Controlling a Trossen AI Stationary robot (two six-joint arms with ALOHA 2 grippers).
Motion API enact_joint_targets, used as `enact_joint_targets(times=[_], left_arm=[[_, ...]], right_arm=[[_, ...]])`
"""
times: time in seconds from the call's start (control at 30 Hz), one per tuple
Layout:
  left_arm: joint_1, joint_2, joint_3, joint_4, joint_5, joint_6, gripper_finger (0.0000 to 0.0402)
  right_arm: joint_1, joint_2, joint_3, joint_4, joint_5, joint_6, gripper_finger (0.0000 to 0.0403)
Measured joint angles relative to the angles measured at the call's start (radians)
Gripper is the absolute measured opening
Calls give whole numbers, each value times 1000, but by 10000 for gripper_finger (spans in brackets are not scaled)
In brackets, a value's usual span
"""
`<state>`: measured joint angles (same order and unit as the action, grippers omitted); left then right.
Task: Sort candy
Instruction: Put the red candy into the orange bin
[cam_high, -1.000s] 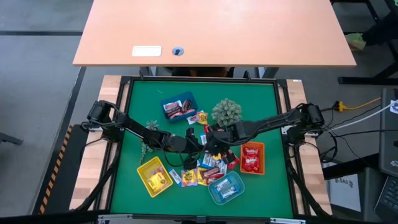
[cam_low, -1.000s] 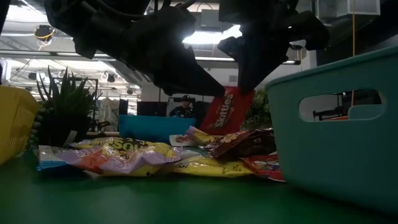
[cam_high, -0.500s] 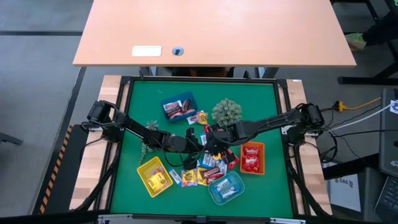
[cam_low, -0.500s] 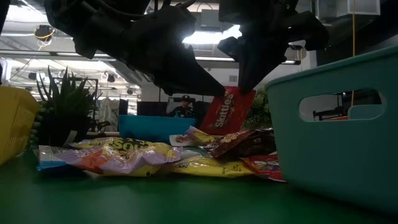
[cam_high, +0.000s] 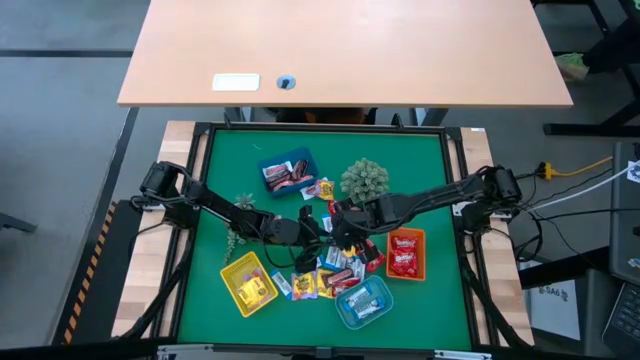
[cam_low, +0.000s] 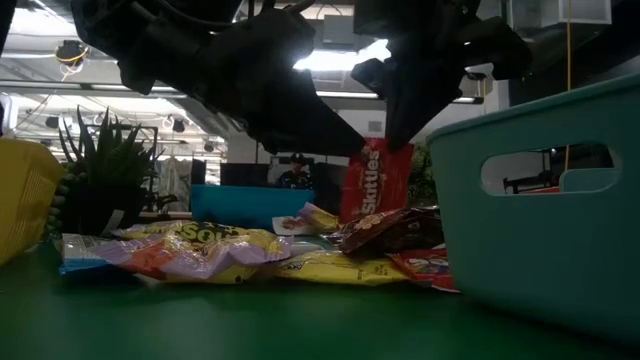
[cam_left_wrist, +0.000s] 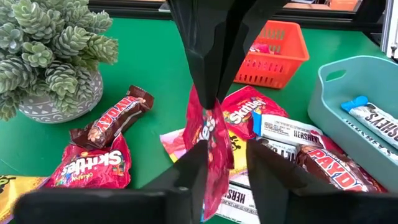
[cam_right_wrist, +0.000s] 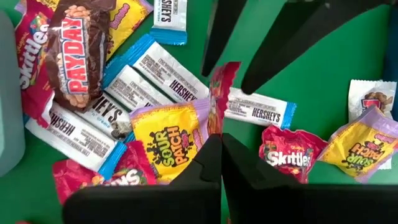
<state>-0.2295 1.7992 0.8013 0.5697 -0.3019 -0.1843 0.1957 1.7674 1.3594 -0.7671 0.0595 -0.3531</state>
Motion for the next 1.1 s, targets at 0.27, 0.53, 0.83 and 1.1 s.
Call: enact_joint_targets(times=[0.27,0.53,0.83,1.1], left_arm=[[0,0,0,-12,0,0,131],[0,0,0,-12,0,0,131],[0,0,0,-12,0,0,129],[0,0,0,-16,0,0,129]], right_arm=[[0,-49,0,-130,-18,24,0],[1,-143,0,-325,-80,122,0],[1,-264,2,-432,-178,299,0],[98,-289,2,-598,-265,407,0]])
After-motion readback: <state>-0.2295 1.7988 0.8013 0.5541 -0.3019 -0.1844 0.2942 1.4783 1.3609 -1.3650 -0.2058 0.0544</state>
